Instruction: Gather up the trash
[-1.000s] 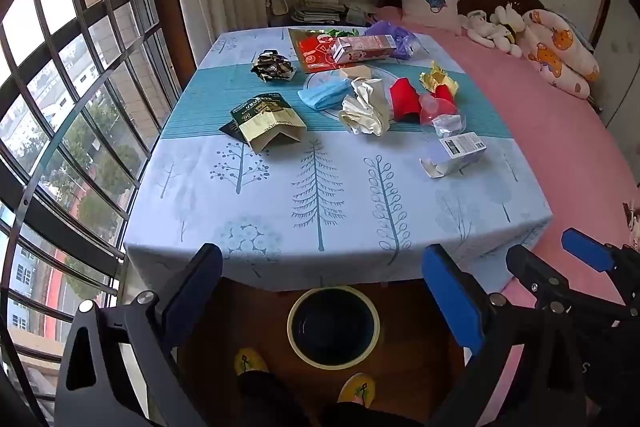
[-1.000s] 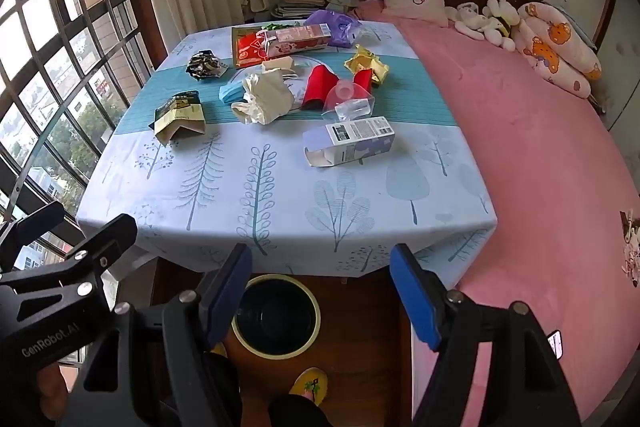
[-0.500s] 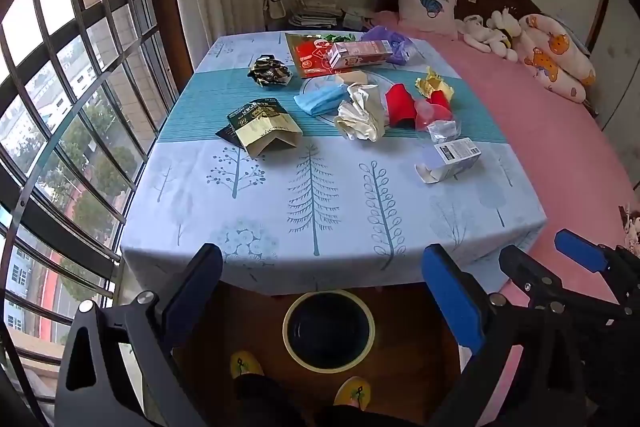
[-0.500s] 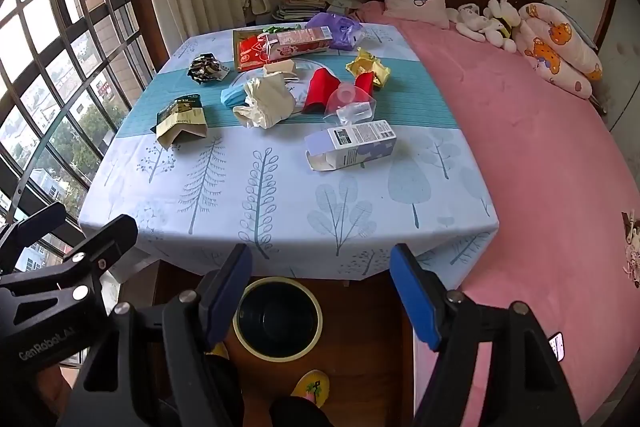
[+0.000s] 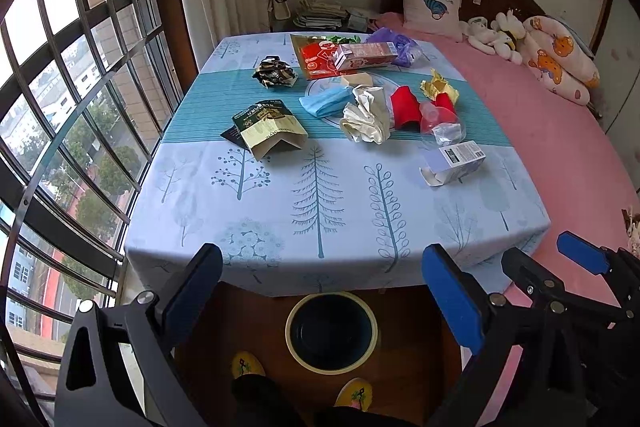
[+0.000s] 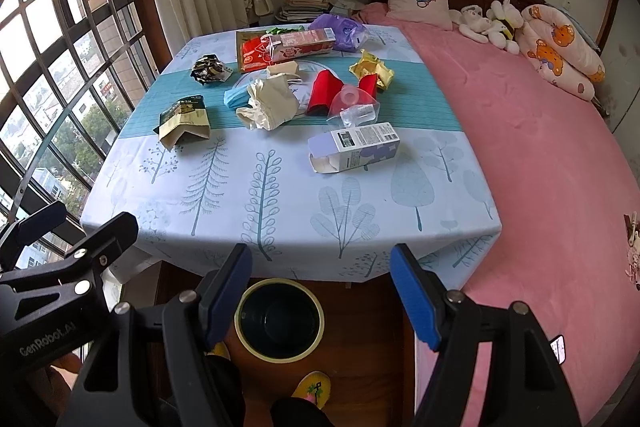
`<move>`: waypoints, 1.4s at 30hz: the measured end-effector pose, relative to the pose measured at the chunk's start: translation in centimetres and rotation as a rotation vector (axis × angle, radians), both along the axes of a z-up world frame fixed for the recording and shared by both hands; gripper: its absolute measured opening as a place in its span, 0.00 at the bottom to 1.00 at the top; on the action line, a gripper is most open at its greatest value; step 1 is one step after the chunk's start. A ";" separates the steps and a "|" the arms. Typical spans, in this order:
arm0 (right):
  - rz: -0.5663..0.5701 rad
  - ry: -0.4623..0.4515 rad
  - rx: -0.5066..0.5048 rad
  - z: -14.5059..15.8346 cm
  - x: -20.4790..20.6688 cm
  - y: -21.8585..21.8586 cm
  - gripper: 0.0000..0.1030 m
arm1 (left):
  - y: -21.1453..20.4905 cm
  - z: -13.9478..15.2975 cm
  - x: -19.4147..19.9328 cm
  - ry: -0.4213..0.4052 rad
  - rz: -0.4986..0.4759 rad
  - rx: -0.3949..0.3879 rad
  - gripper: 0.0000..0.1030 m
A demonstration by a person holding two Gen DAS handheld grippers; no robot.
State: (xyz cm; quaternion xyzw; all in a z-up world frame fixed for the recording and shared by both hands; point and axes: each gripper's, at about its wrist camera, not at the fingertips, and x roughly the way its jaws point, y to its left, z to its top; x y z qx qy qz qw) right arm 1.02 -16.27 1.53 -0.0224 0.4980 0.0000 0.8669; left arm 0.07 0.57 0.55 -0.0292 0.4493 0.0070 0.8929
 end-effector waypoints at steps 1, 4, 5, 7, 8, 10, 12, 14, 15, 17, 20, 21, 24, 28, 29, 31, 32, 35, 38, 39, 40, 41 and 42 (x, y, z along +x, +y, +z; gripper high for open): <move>-0.002 0.001 0.001 -0.2 -0.1 -0.6 0.70 | 0.0 0.0 0.0 0.000 -0.002 0.000 0.96; -0.002 0.003 0.003 -0.1 0.0 -0.3 0.70 | 0.0 0.0 0.0 0.001 -0.002 0.000 0.96; -0.001 0.003 0.003 -0.1 -0.1 -0.4 0.70 | 0.0 0.0 0.0 0.001 -0.002 0.000 0.96; -0.001 0.002 0.002 -0.1 0.0 -0.3 0.70 | 0.0 -0.1 -0.1 0.000 -0.003 0.000 0.96; -0.001 0.002 0.002 -0.1 0.0 -0.2 0.70 | 0.0 -0.1 -0.1 0.001 -0.001 0.000 0.96; -0.001 0.001 0.004 -0.2 -0.1 -0.6 0.70 | 0.0 -0.2 -0.1 0.004 0.003 0.000 0.96; -0.001 0.000 0.004 -0.2 -0.1 -0.6 0.70 | 0.0 -0.2 -0.1 0.005 0.005 0.000 0.96; -0.001 0.001 0.005 -0.2 0.0 -0.5 0.70 | 0.1 -0.2 -0.1 0.005 0.005 0.000 0.96; -0.001 0.002 0.005 -0.1 0.0 0.0 0.70 | 0.1 -0.2 -0.1 0.005 0.004 0.000 0.96; -0.001 0.001 0.005 -0.2 -0.1 -0.5 0.70 | 0.1 -0.4 -0.2 0.006 0.007 0.001 0.96; -0.002 0.001 0.006 -0.2 -0.1 -0.6 0.70 | 0.2 -0.4 -0.2 0.007 0.007 0.000 0.96; -0.002 0.001 0.006 -0.3 -0.1 -0.7 0.70 | 0.2 -0.4 -0.2 0.007 0.007 0.000 0.96; -0.004 0.000 0.007 -0.2 -0.1 -0.4 0.70 | 0.2 -0.4 -0.2 0.007 0.006 0.000 0.96; -0.008 -0.001 0.010 -0.1 0.2 -0.5 0.70 | 0.5 -0.5 -0.4 0.008 0.008 0.001 0.96; -0.009 -0.002 0.011 -0.1 0.2 -0.4 0.70 | 0.5 -0.5 -0.4 0.008 0.008 0.002 0.96; -0.011 -0.006 0.012 0.3 0.4 0.2 0.70 | 0.7 -0.6 -0.5 0.006 0.007 0.003 0.96; -0.010 -0.007 0.013 0.3 0.4 0.3 0.70 | 0.8 -0.6 -0.5 0.005 0.005 0.004 0.96; -0.012 -0.006 0.015 0.4 0.5 0.5 0.70 | 1.1 -0.5 -0.6 0.004 0.001 0.012 0.96; -0.014 -0.007 0.015 0.3 0.7 0.7 0.70 | 1.2 -0.4 -0.5 0.006 0.000 0.013 0.96; -0.018 -0.008 0.015 0.5 0.8 1.4 0.70 | 1.4 -0.3 -0.4 0.006 -0.002 0.014 0.96; -0.021 -0.009 0.015 0.4 0.9 1.3 0.70 | 1.5 -0.2 -0.4 0.006 -0.004 0.014 0.96; -0.023 -0.010 0.016 0.4 1.0 1.5 0.70 | 1.6 0.0 -0.1 0.007 -0.007 0.015 0.96; -0.028 -0.010 0.018 0.5 1.1 1.8 0.70 | 1.8 0.2 0.1 0.007 -0.010 0.015 0.96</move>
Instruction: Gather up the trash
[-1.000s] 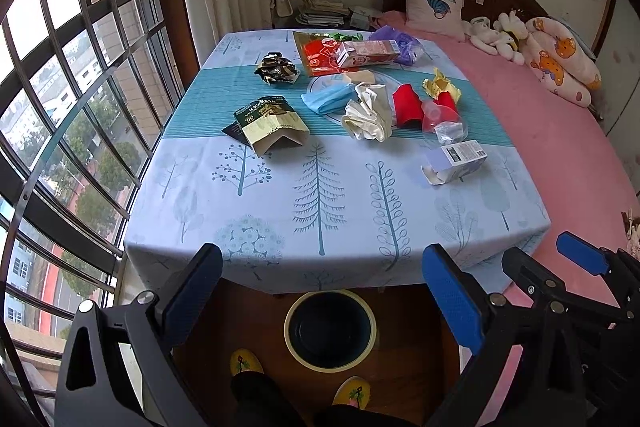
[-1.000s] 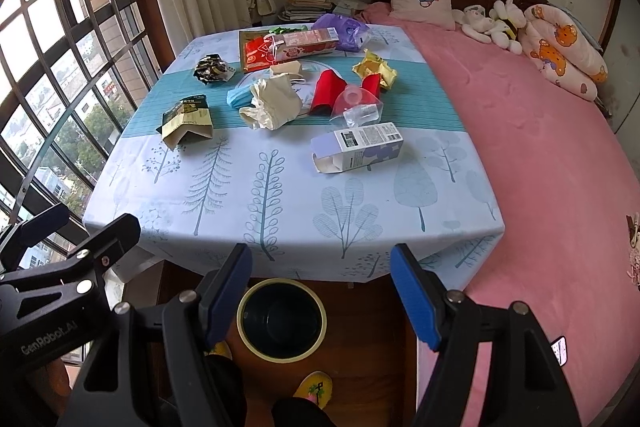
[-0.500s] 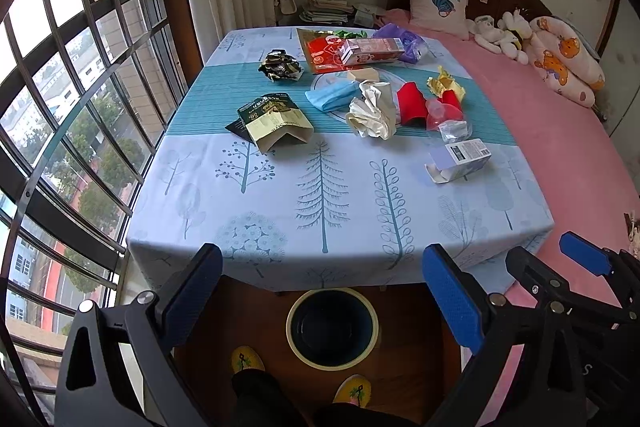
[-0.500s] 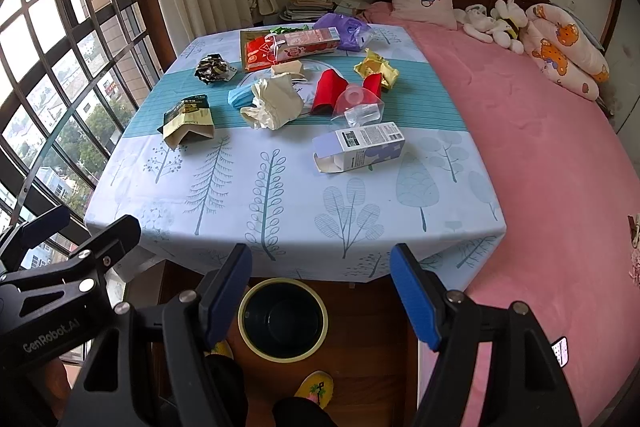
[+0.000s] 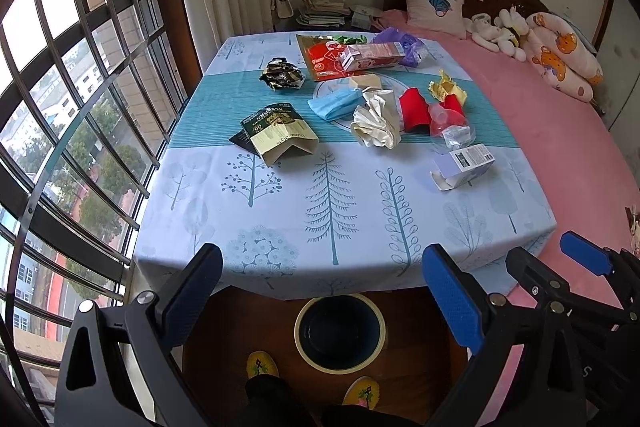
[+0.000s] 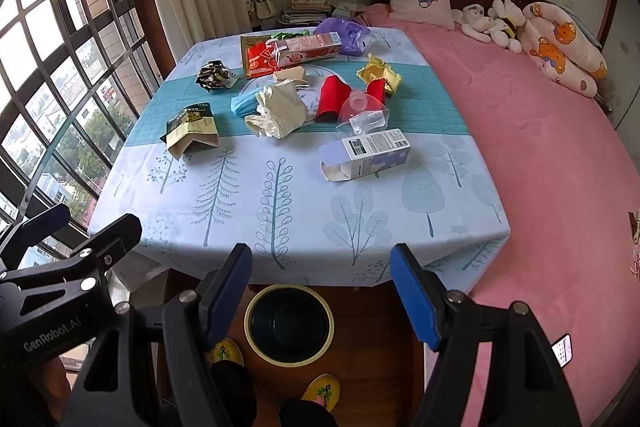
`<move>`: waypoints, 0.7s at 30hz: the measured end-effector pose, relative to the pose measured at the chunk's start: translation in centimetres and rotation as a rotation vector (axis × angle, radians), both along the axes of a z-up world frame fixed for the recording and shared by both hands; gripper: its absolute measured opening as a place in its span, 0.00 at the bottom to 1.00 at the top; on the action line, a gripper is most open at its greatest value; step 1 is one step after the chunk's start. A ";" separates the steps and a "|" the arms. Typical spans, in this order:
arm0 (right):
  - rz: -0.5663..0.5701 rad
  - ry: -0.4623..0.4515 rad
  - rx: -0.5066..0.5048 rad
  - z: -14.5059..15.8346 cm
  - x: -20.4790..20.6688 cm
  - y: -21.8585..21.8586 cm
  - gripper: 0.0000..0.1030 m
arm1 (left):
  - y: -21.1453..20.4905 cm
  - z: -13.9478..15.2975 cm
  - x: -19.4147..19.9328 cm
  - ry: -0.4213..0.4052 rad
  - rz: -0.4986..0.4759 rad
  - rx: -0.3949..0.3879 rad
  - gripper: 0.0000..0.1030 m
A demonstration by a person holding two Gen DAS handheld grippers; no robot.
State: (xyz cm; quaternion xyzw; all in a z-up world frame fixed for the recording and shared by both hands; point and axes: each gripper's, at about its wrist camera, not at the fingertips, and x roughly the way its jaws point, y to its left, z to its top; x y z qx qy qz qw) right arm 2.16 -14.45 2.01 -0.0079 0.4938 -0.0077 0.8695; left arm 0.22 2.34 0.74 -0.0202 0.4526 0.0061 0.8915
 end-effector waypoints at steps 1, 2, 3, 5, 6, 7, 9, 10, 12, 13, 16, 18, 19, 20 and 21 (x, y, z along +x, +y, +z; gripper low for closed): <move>-0.005 0.000 0.005 0.0 0.0 -0.6 0.70 | 0.1 0.2 0.3 0.000 -0.004 0.000 0.96; -0.009 -0.001 0.005 -0.1 0.1 -0.6 0.70 | 0.3 0.3 0.6 0.000 -0.009 0.001 0.96; -0.013 -0.001 0.006 -0.1 0.2 -0.5 0.70 | 0.4 0.5 0.9 0.000 -0.015 0.002 0.96; -0.026 -0.002 0.008 0.1 0.4 -0.6 0.70 | 0.6 0.8 1.4 0.000 -0.028 0.004 0.96; -0.031 -0.003 0.007 0.1 0.5 -0.5 0.70 | 0.7 0.9 1.7 -0.002 -0.036 0.005 0.96; -0.040 -0.007 0.005 0.2 0.7 -0.2 0.70 | 0.9 1.1 1.9 -0.004 -0.043 0.005 0.96; -0.054 -0.016 0.000 0.5 1.0 0.2 0.70 | 1.1 1.5 2.5 -0.014 -0.058 0.007 0.96; -0.061 -0.023 -0.004 0.7 1.2 0.4 0.70 | 1.3 1.7 2.8 -0.020 -0.067 0.008 0.96; -0.076 -0.033 -0.013 1.1 1.6 0.8 0.70 | 1.7 2.2 3.6 -0.032 -0.090 0.007 0.96; -0.088 -0.043 -0.017 1.4 2.0 1.2 0.70 | 2.0 2.5 4.0 -0.041 -0.098 0.008 0.96; -0.118 -0.076 -0.024 2.1 2.9 2.0 0.70 | 3.1 3.4 5.5 -0.074 -0.114 0.008 0.96; -0.134 -0.087 -0.033 2.4 3.8 2.6 0.70 | 4.1 3.8 6.6 -0.092 -0.122 -0.002 0.96; -0.139 -0.088 -0.038 2.4 4.2 3.0 0.70 | 4.6 3.9 7.2 -0.096 -0.121 -0.009 0.96; -0.142 -0.088 -0.044 2.3 4.6 3.3 0.70 | 5.3 4.0 7.8 -0.100 -0.119 -0.018 0.96; -0.144 -0.084 -0.048 2.2 5.0 3.6 0.70 | 6.0 4.1 8.5 -0.100 -0.114 -0.030 0.96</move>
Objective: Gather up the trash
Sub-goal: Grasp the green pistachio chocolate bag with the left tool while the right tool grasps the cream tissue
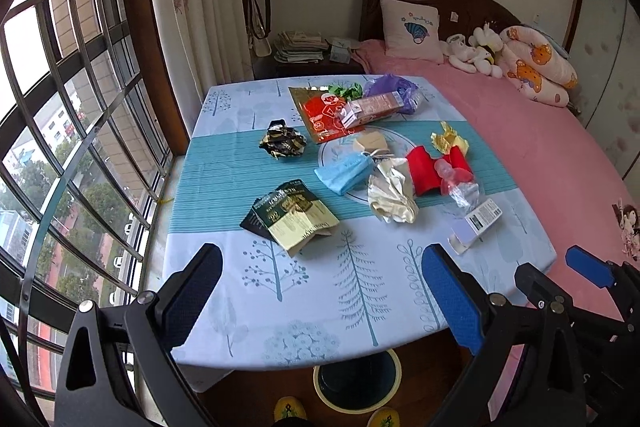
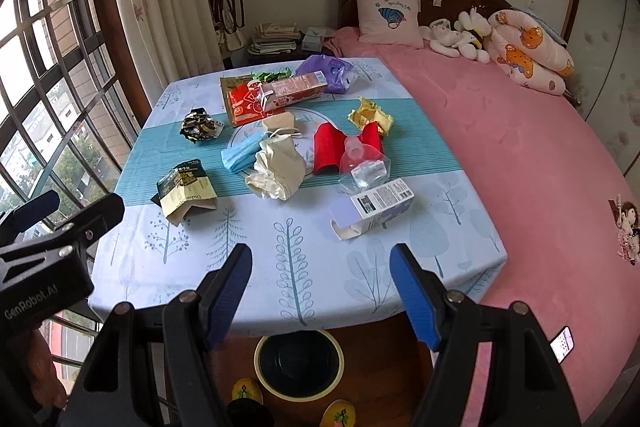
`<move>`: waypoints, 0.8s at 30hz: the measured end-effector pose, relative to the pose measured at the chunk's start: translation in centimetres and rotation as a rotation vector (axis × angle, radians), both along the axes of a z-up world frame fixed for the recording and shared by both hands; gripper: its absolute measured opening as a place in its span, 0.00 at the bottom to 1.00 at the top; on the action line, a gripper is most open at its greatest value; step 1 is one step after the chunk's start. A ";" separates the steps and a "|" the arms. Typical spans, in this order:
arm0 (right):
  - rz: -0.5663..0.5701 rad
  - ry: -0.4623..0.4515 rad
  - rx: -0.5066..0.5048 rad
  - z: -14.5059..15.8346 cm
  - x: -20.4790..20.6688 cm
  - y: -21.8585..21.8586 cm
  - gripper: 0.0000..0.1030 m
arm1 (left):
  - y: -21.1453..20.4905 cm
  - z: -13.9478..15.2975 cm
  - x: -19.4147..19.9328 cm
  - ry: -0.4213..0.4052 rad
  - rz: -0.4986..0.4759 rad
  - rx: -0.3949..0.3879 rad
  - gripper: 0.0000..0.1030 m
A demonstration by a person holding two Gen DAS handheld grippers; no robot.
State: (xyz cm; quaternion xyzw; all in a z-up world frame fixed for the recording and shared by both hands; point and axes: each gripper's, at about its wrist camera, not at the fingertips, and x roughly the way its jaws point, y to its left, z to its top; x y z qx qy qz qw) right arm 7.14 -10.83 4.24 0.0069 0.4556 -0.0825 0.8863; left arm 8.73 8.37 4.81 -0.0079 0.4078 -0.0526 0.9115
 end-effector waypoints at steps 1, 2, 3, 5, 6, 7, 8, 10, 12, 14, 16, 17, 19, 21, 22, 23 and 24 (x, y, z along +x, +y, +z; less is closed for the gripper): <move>-0.002 0.006 -0.005 -0.1 0.7 0.4 0.70 | 0.8 0.0 0.7 0.003 0.006 -0.016 0.96; -0.002 0.012 -0.007 -0.3 1.1 0.5 0.70 | 1.7 -0.1 1.5 0.010 0.016 -0.035 0.96; -0.002 0.023 -0.005 -0.5 1.9 0.8 0.70 | 2.7 -0.2 2.4 0.023 0.028 -0.057 0.96; -0.004 0.043 -0.001 -0.9 2.9 1.1 0.70 | 4.8 -0.8 4.2 0.066 0.046 -0.108 0.96; -0.006 0.053 0.008 -1.2 3.4 1.2 0.70 | 5.8 -1.2 5.0 0.091 0.052 -0.133 0.96; -0.006 0.064 0.017 -1.5 4.0 1.4 0.70 | 6.8 -1.7 5.9 0.113 0.057 -0.151 0.96; -0.007 0.078 0.020 -1.9 4.7 1.6 0.70 | 7.7 -2.2 6.7 0.131 0.059 -0.156 0.96; 0.001 0.101 0.022 -2.8 6.2 2.3 0.70 | 9.1 -3.2 8.3 0.159 0.064 -0.139 0.96; 0.011 0.114 0.017 -3.6 7.5 2.9 0.70 | 10.2 -4.3 9.9 0.193 0.064 -0.122 0.96; 0.016 0.129 0.021 -4.7 9.2 3.3 0.70 | 11.0 -5.5 11.5 0.243 0.064 -0.121 0.96; 0.008 0.138 0.029 -5.9 10.8 3.3 0.70 | 11.4 -6.8 13.1 0.308 0.063 -0.131 0.96; -0.002 0.145 0.032 -6.6 11.6 3.2 0.70 | 11.5 -7.4 13.9 0.341 0.066 -0.138 0.96; -0.028 0.154 0.035 -7.9 13.3 2.8 0.70 | 11.2 -8.5 15.1 0.395 0.067 -0.150 0.96; -0.056 0.163 0.042 -9.1 14.8 2.2 0.70 | 10.5 -9.7 16.2 0.453 0.062 -0.161 0.96; -0.065 0.168 0.049 -9.5 15.4 2.1 0.70 | 10.1 -10.1 16.7 0.475 0.058 -0.165 0.96; -0.076 0.174 0.057 -10.1 16.1 1.9 0.70 | 9.6 -10.6 17.2 0.498 0.057 -0.165 0.96; -0.083 0.176 0.063 -10.6 16.6 1.8 0.70 | 9.1 -11.2 17.6 0.524 0.055 -0.164 0.96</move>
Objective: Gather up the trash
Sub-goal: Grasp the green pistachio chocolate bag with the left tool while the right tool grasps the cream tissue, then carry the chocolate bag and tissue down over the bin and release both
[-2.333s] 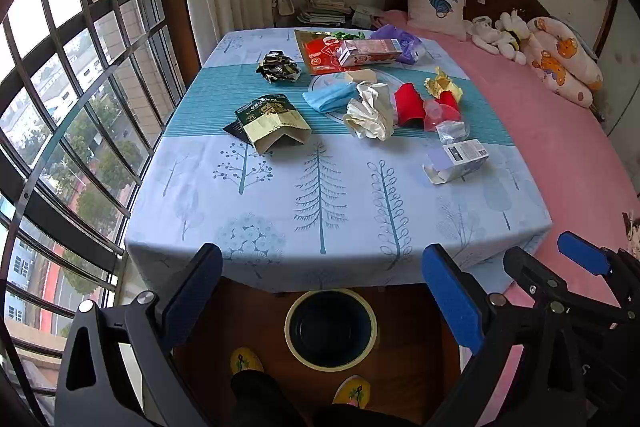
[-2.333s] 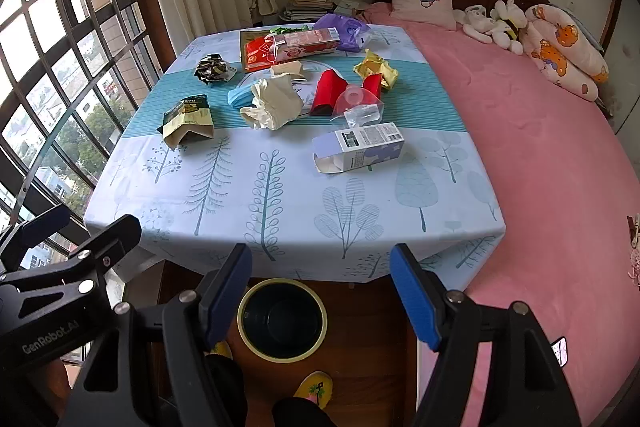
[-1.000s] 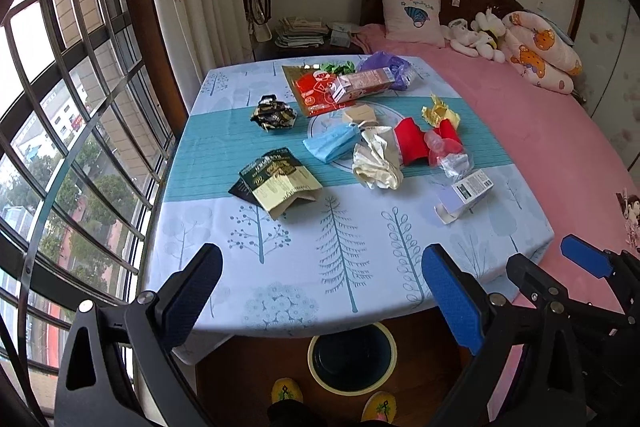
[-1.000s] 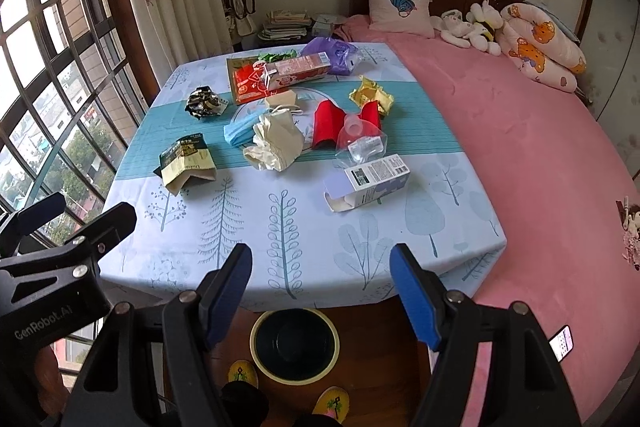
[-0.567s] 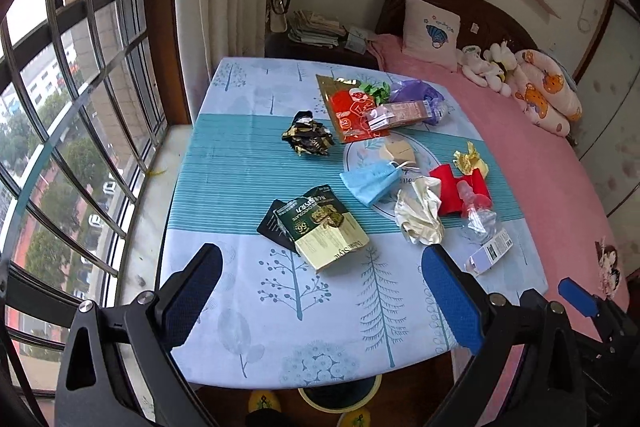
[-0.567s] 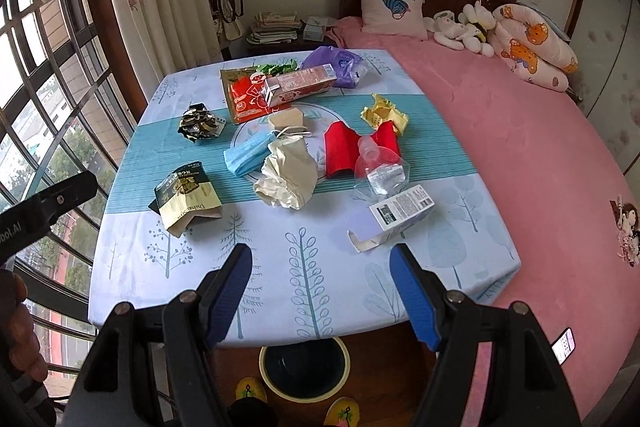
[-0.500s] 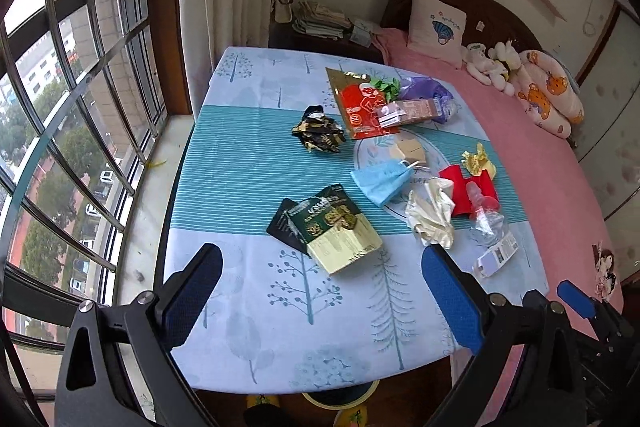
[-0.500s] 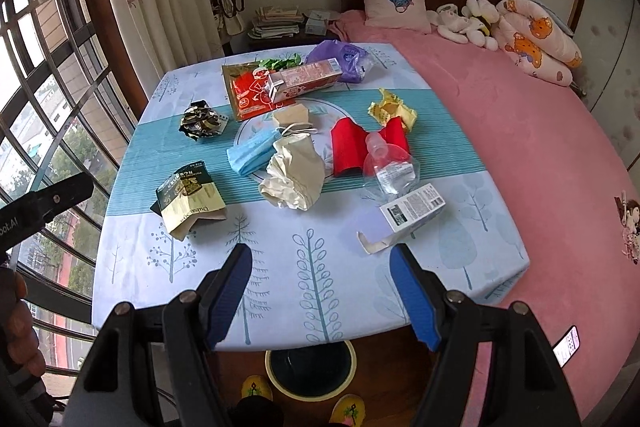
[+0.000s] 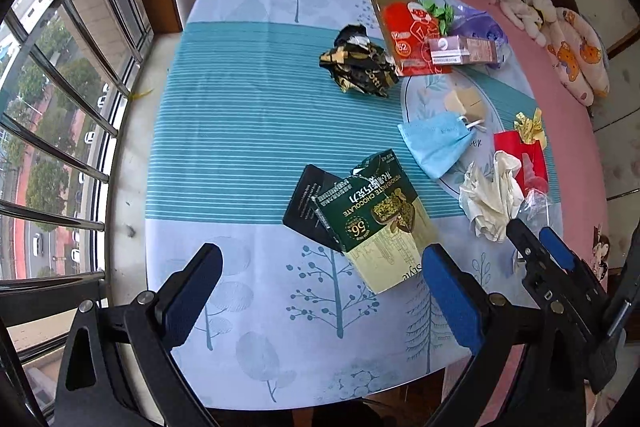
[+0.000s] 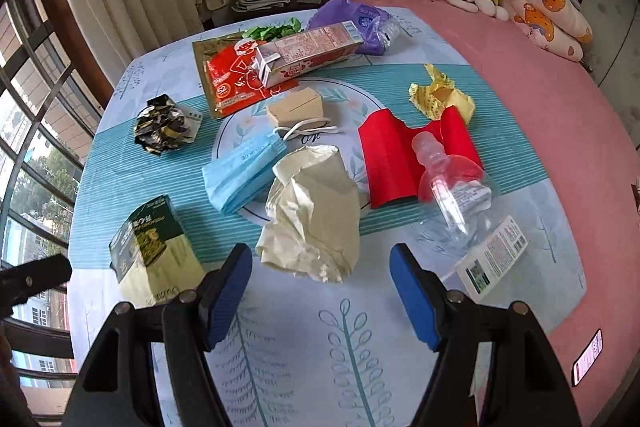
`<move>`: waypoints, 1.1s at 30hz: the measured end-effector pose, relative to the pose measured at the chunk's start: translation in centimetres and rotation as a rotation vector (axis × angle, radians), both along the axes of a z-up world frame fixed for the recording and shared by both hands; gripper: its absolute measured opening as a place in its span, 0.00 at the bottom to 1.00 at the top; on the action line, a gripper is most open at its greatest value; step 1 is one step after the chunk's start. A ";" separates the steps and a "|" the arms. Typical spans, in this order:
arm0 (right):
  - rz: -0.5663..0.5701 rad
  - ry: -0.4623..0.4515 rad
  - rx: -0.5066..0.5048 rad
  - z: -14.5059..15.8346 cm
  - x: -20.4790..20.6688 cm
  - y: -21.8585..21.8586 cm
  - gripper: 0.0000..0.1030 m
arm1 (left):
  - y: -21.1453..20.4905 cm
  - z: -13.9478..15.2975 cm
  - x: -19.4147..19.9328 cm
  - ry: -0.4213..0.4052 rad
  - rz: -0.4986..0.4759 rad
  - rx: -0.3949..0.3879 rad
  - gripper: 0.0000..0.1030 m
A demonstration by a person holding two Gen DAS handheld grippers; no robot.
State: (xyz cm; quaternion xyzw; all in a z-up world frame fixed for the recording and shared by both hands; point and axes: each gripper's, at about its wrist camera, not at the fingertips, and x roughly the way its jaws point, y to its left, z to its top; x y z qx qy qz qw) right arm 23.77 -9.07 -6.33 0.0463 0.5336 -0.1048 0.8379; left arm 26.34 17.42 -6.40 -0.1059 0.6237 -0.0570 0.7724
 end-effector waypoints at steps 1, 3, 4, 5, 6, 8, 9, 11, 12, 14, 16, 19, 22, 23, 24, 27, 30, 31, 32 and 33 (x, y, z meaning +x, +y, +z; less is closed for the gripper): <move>-0.005 0.005 0.002 -0.6 0.6 -0.2 0.69 | -0.6 -0.6 0.5 0.028 -0.002 0.001 0.96; -0.009 0.022 -0.007 -1.5 1.5 -0.3 0.65 | -1.6 -1.8 1.3 0.090 0.011 0.005 0.96; -0.010 0.039 -0.001 -2.1 1.9 -0.4 0.57 | -2.0 -2.3 1.8 0.115 0.022 0.005 0.96; -0.008 0.056 0.020 -2.7 2.2 -0.6 0.48 | -2.4 -2.8 2.1 0.135 0.036 0.004 0.96; -0.008 0.069 0.046 -3.2 2.4 -0.7 0.44 | -2.8 -3.3 2.4 0.156 0.052 0.003 0.96; -0.005 0.075 0.076 -3.7 2.5 -1.0 0.35 | -3.3 -4.2 3.0 0.192 0.083 0.005 0.96; 0.000 0.062 0.076 -3.6 2.3 -0.9 0.33 | -3.4 -4.6 3.2 0.206 0.101 0.008 0.96; 0.020 0.050 0.050 -3.2 2.2 -0.5 0.26 | -3.8 -5.2 3.6 0.225 0.130 0.012 0.96; 0.035 0.050 0.046 -3.2 2.0 -0.3 0.22 | -4.0 -5.5 3.7 0.233 0.149 0.012 0.96; 0.046 0.046 0.060 -2.9 1.6 -0.5 0.14 | -4.3 -5.9 3.9 0.250 0.187 0.015 0.96; 0.048 0.043 0.073 -2.7 1.3 -0.9 0.11 | -4.9 -6.4 4.2 0.265 0.217 0.021 0.96; 0.042 0.041 0.089 -2.6 0.7 -1.4 0.09 | -6.3 -7.0 4.5 0.263 0.229 0.076 0.96; 0.043 0.045 0.102 -2.5 0.1 -1.8 0.08 | -8.1 -7.3 4.7 0.256 0.228 0.125 0.96; 0.045 0.046 0.107 -2.5 -0.1 -1.8 0.08 | -8.7 -7.4 4.8 0.255 0.227 0.138 0.96; 0.048 0.048 0.107 -2.4 -0.3 -1.8 0.08 | -9.2 -7.3 4.9 0.251 0.225 0.151 0.96; 0.052 0.054 0.106 -2.4 -0.9 -1.7 0.07 | -10.9 -7.5 5.2 0.245 0.210 0.185 0.96; 0.052 0.059 0.108 -2.3 -1.3 -1.8 0.07 | -12.1 -7.7 5.3 0.268 0.192 0.203 0.96; 0.050 0.060 0.111 -2.3 -1.5 -1.8 0.07 | -12.7 -8.1 5.3 0.272 0.190 0.208 0.96; 0.049 0.060 0.111 -2.2 -1.6 -1.9 0.07 | -13.1 -8.2 5.3 0.272 0.190 0.217 0.96; 0.049 0.061 0.112 -2.2 -1.8 -1.9 0.07 | -13.3 -7.9 5.3 0.265 0.190 0.224 0.95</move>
